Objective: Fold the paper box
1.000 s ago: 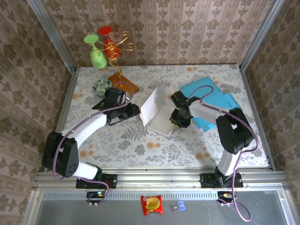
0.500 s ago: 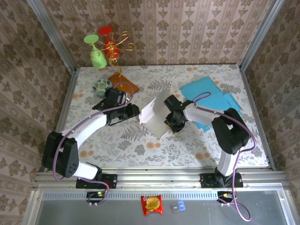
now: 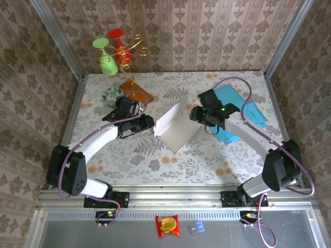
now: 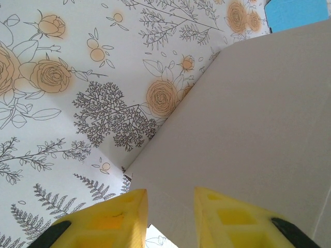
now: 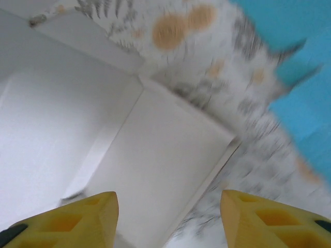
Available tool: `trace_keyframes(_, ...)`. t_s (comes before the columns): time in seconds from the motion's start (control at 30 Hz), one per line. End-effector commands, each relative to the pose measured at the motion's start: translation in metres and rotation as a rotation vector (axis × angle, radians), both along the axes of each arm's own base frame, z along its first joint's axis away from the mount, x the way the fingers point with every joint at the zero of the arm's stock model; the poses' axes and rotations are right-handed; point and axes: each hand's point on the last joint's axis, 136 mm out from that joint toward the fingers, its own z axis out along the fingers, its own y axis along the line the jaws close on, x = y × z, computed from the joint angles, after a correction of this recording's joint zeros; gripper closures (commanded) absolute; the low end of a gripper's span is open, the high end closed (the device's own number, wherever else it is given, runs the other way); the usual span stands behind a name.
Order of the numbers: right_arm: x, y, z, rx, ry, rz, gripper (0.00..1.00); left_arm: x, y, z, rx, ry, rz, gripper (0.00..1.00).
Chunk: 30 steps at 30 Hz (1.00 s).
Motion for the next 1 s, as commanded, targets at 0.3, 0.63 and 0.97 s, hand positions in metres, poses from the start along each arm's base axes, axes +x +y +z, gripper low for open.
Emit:
trace_keyframes(0.3,0.042,0.001,-0.085,-0.251,0.074,0.464,0.43,0.0,-0.001,0.001,0.013,-0.005,0.012,0.7)
trace_keyframes(0.63,0.064,0.014,-0.125,-0.234,0.176,0.473,0.53,-0.006,0.007,0.007,0.031,-0.011,0.028,0.69)
trace_keyframes(0.97,0.046,0.011,-0.138,-0.259,0.238,0.437,0.69,0.002,0.031,0.018,0.065,-0.039,0.066,0.69)
